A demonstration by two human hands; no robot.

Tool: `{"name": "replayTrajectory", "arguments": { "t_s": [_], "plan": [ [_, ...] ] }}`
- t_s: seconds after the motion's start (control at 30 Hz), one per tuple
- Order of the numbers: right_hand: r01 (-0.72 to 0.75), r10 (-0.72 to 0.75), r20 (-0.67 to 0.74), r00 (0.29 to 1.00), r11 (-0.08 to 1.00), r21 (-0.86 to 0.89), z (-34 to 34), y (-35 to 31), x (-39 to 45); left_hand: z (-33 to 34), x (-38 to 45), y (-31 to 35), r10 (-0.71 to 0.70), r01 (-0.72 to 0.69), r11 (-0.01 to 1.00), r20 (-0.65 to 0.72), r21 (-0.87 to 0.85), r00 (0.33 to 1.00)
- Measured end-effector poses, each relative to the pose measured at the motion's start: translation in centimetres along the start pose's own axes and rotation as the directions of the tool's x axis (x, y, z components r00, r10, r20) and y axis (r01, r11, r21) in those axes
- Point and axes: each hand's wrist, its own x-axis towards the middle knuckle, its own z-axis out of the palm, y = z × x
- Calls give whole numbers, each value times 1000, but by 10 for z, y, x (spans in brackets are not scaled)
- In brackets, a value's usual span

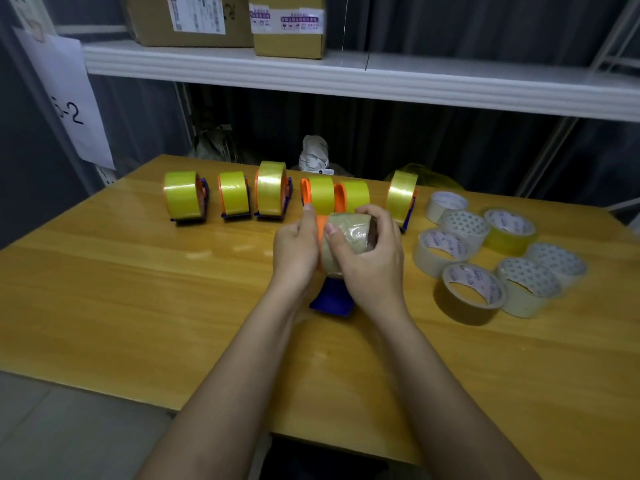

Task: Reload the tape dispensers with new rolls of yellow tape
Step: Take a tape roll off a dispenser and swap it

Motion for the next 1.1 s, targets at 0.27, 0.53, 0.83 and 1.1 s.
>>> {"name": "replayTrajectory", "arguments": {
  "t_s": [0.27,0.53,0.83,1.1],
  "plan": [
    [42,-42,-3,999,999,34,-4,1,5,1,1,6,51,-50,999,26,-20,998],
    [-446,330,322,887,792,417,-19,-8,25,7,-8,12,449,-449,894,-6,9,894],
    [-733,512,529,677,536,419,-40,-26,41,9,-6,4,847,-871,433,226,233,482],
    [-378,353,143,925,809,450,-24,-32,33,25,-25,27,500,-498,865,51,-56,864]
  ]
}}
